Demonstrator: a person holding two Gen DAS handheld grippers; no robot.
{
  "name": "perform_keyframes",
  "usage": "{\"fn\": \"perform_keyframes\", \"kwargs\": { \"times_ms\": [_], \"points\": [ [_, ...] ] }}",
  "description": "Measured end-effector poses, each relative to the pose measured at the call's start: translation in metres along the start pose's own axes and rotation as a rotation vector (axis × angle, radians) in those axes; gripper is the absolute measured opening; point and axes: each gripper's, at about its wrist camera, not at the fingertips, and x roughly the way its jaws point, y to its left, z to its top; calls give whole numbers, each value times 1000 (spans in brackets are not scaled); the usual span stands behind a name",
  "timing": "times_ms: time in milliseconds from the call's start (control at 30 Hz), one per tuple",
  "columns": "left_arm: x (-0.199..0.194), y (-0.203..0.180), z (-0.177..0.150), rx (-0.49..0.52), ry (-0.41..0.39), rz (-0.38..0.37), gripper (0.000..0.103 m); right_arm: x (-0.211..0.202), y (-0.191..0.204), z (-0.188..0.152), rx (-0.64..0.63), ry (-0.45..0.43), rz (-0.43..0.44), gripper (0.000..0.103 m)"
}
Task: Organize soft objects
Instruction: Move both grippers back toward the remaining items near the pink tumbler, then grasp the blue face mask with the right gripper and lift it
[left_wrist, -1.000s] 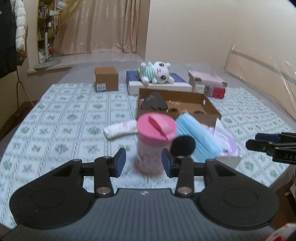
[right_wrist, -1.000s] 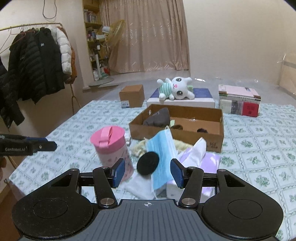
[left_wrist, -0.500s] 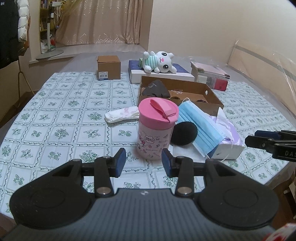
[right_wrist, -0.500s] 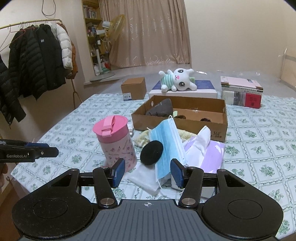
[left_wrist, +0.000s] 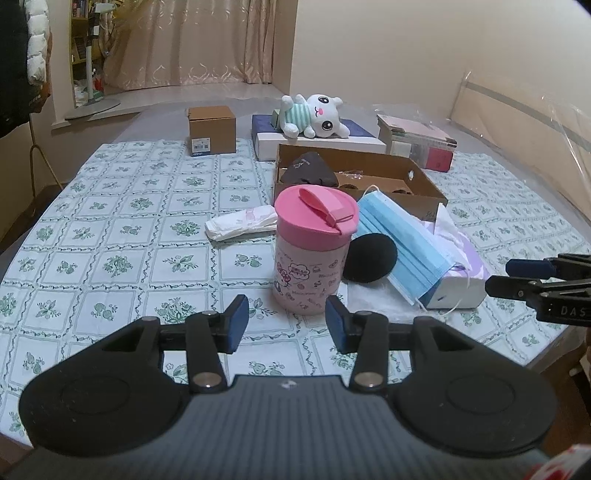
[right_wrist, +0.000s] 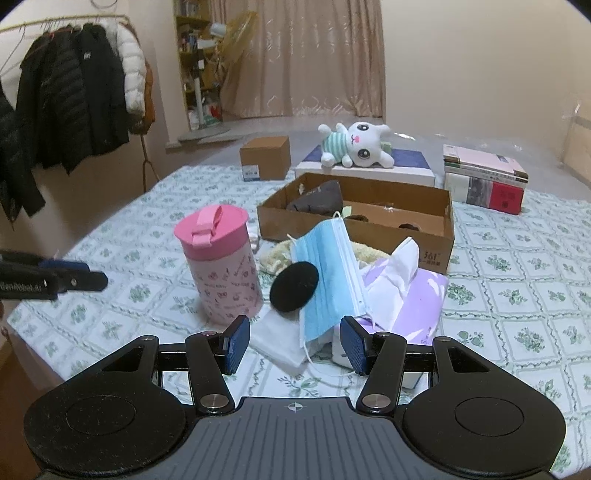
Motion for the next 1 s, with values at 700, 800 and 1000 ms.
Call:
{"fn": "perform_keyframes", "kwargs": {
  "times_ms": [700, 800, 1000],
  "points": [
    [64, 28, 7, 18, 44, 18, 51, 80, -14, 11, -179, 65, -96, 54],
    [73, 32, 7, 13, 51, 18, 52, 98, -15, 12, -203, 85, -117, 55],
    [89, 34, 9, 4, 64, 8, 52, 134, -19, 11, -238, 132, -166, 56]
  ]
}}
